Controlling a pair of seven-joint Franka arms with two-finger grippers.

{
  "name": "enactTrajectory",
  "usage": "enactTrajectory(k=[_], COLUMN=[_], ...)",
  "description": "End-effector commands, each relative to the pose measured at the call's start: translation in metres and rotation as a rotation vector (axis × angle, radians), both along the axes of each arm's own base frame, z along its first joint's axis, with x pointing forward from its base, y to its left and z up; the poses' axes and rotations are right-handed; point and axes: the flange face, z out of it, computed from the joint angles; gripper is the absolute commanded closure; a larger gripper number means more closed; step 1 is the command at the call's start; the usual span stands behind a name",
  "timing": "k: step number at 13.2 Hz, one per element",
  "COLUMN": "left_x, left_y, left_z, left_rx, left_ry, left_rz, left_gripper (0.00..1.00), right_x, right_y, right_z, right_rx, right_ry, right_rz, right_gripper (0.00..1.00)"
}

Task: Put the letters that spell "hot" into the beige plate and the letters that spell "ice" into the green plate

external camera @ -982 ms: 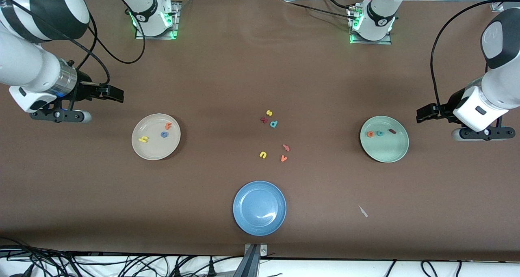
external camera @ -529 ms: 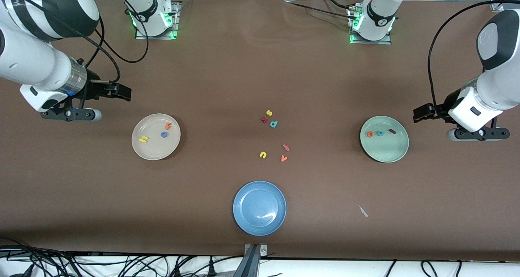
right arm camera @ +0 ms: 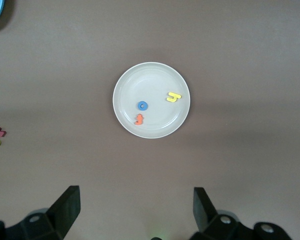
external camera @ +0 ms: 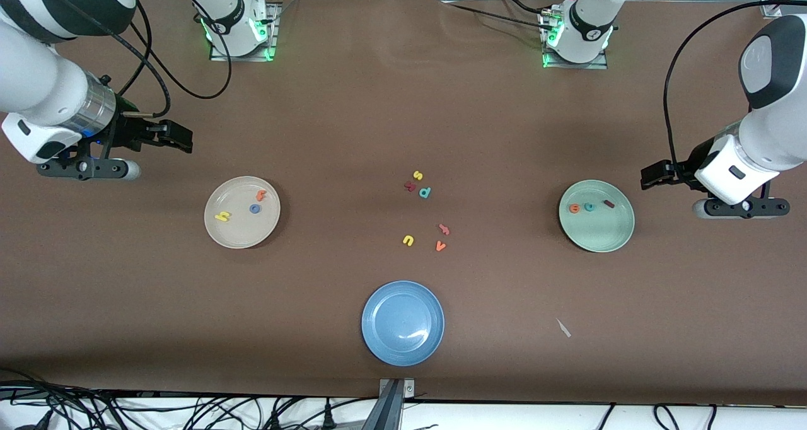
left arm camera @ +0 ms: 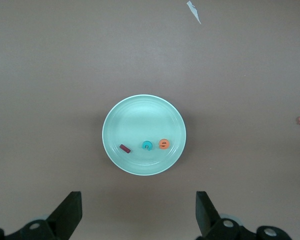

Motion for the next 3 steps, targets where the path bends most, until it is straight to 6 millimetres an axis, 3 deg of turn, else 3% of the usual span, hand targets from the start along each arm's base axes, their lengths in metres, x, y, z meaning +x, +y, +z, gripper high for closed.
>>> enactTrajectory(k=[1, 3], left_x=[-0.0036, -0.0036], left_y=[-0.0005, -0.0005], left_z=[0.0008, 0.0008], left_rx=[-0.012, -0.012], left_ry=[0.008, 0.008], left_rz=[-0.014, -0.014], left_gripper=[0.00, 0.00], right_x=[-0.0020, -0.0016], right_y=[-0.0038, -0.0048], right_z=[0.0048, 0.0069], right_rx=[-0.015, -0.016], right_ry=[0.023, 0.018], right_rz=[0.016, 0.013], right_gripper=[0.00, 0.00])
